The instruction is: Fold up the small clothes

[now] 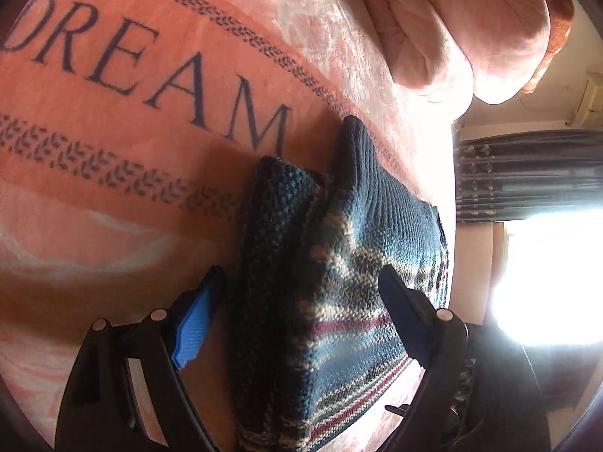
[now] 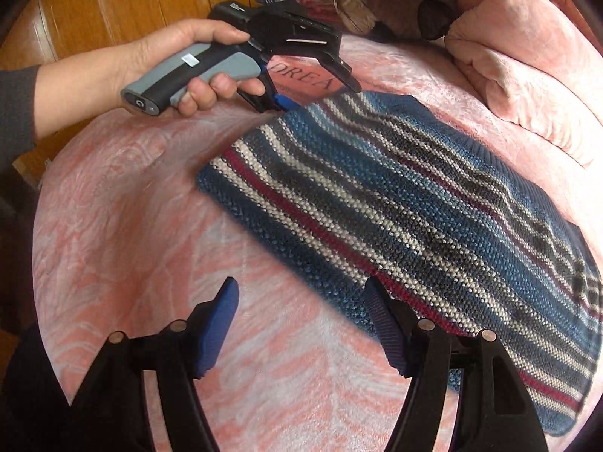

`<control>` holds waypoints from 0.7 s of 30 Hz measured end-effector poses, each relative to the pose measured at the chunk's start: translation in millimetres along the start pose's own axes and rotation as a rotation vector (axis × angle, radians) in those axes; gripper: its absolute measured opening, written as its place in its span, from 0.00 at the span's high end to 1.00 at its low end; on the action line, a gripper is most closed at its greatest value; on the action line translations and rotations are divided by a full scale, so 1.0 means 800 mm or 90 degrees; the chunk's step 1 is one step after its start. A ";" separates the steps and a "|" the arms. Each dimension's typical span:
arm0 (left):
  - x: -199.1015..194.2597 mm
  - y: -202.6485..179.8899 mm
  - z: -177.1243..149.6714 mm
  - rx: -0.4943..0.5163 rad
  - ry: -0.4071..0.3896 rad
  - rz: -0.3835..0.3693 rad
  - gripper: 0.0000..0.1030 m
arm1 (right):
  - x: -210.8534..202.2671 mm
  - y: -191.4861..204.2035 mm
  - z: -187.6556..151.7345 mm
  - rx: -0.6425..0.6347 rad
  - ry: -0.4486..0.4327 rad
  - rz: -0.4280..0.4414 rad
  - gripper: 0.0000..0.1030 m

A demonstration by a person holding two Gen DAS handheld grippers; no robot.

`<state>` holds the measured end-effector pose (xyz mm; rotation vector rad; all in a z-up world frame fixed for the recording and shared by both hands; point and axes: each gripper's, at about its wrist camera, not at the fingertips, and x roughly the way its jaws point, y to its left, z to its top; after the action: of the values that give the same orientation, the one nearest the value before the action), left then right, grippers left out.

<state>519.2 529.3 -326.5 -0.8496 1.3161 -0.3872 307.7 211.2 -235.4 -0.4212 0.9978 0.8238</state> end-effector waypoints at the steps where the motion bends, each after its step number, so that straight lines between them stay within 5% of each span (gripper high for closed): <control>1: 0.001 0.000 0.001 0.001 0.001 0.001 0.21 | 0.000 0.001 0.000 0.000 0.000 0.000 0.32; 21: 0.008 -0.003 0.020 0.008 0.008 0.002 0.21 | 0.048 0.040 0.007 -0.053 0.026 -0.025 0.31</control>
<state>536.2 528.7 -328.9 -0.8358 1.3249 -0.3991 297.3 250.9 -264.5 -0.5297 0.9924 0.8266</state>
